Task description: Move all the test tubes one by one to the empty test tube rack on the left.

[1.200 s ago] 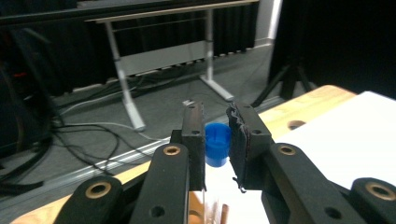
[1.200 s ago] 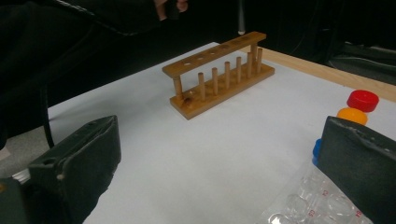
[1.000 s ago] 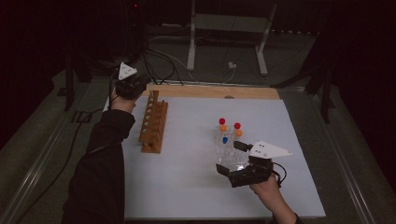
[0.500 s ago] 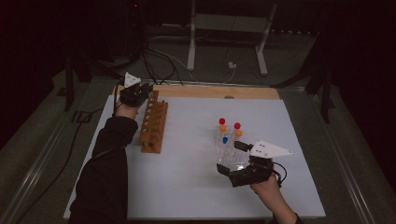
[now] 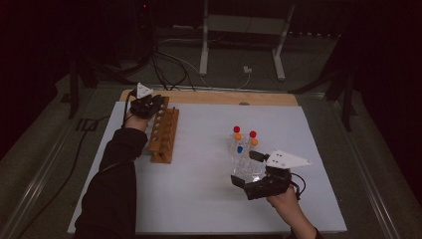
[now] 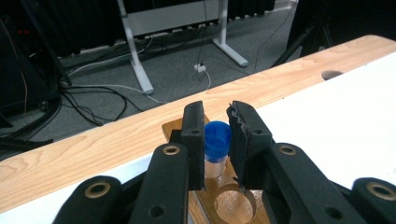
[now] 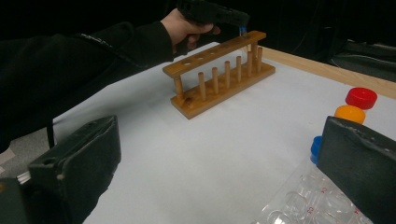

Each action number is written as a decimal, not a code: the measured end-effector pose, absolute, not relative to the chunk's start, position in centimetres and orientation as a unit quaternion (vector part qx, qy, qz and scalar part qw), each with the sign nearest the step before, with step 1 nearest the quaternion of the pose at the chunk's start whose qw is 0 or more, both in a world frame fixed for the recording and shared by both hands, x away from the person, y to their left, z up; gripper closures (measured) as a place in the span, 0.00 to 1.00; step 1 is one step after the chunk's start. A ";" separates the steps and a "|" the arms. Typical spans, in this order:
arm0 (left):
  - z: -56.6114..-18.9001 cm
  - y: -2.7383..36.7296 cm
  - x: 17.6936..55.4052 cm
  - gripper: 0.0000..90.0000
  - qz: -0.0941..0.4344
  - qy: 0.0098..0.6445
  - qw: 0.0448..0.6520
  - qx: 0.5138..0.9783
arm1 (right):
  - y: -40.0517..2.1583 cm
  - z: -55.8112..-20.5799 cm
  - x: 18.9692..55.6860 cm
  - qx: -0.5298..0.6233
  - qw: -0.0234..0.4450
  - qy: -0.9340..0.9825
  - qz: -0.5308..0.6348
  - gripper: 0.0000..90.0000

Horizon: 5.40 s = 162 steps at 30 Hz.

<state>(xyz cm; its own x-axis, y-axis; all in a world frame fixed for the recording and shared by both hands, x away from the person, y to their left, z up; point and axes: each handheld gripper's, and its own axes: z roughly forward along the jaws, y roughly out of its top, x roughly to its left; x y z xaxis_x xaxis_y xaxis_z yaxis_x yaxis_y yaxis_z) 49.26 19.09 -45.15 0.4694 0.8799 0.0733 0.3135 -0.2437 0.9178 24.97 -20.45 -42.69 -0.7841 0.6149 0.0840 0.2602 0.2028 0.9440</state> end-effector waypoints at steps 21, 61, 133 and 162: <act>-41.0 20.4 45.1 0.15 0.256 0.400 0.497 0.727 | -21.3 -41.8 25.5 0.299 0.166 0.744 0.574 0.00; -46.1 17.9 27.4 0.02 0.140 0.245 0.535 0.796 | -20.1 -45.5 30.8 0.394 0.201 0.809 0.387 0.69; -43.8 14.3 26.1 0.13 0.114 0.204 0.558 0.796 | -11.9 -44.8 25.8 0.254 0.150 0.856 0.425 0.86; -45.0 9.9 26.6 0.82 0.106 0.176 0.539 0.817 | -11.1 -45.2 25.2 0.237 0.144 0.865 0.419 0.86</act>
